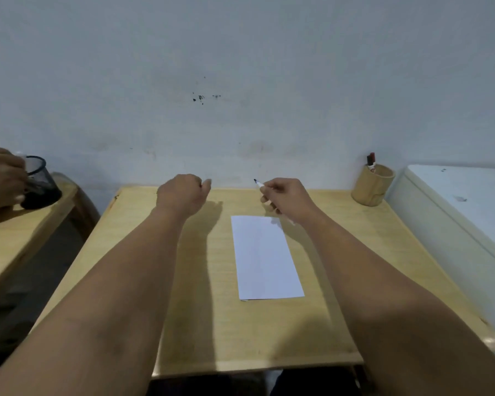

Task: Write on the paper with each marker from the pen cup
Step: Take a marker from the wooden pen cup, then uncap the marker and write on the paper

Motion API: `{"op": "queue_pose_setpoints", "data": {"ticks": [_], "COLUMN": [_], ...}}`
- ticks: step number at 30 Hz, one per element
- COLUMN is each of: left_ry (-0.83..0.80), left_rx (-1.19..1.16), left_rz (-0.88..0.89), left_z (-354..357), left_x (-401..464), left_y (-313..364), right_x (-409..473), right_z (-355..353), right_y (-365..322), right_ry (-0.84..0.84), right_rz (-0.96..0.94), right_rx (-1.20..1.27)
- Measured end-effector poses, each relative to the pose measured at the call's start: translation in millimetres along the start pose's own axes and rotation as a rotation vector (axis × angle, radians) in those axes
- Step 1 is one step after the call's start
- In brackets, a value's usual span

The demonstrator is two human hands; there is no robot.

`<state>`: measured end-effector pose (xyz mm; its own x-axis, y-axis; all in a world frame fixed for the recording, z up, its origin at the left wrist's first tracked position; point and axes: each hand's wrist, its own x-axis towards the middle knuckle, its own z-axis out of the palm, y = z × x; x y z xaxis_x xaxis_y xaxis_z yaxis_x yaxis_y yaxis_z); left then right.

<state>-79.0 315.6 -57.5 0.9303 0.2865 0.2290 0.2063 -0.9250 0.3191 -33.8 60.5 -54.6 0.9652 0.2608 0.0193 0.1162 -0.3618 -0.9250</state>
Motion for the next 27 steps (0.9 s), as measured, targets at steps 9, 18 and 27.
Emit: {"op": "queue_pose_setpoints", "data": {"ticks": [9, 18, 27], "left_ry": [-0.139, 0.057, -0.131], "left_rx": [0.297, 0.059, -0.143], "left_rz": [0.242, 0.226, 0.442], "left_z": [37.4, 17.9, 29.6], "left_x": [-26.5, -62.1, -121.1], "left_y": [5.4, 8.6, 6.0], "right_x": [5.4, -15.5, -26.6], "right_z": [0.9, -9.7, 15.9], "right_y": [-24.6, -26.4, -27.8], "right_ry": [-0.033, -0.037, 0.155], "right_rz": [0.222, 0.305, 0.227], "right_rx": [0.772, 1.164, 0.621]}}
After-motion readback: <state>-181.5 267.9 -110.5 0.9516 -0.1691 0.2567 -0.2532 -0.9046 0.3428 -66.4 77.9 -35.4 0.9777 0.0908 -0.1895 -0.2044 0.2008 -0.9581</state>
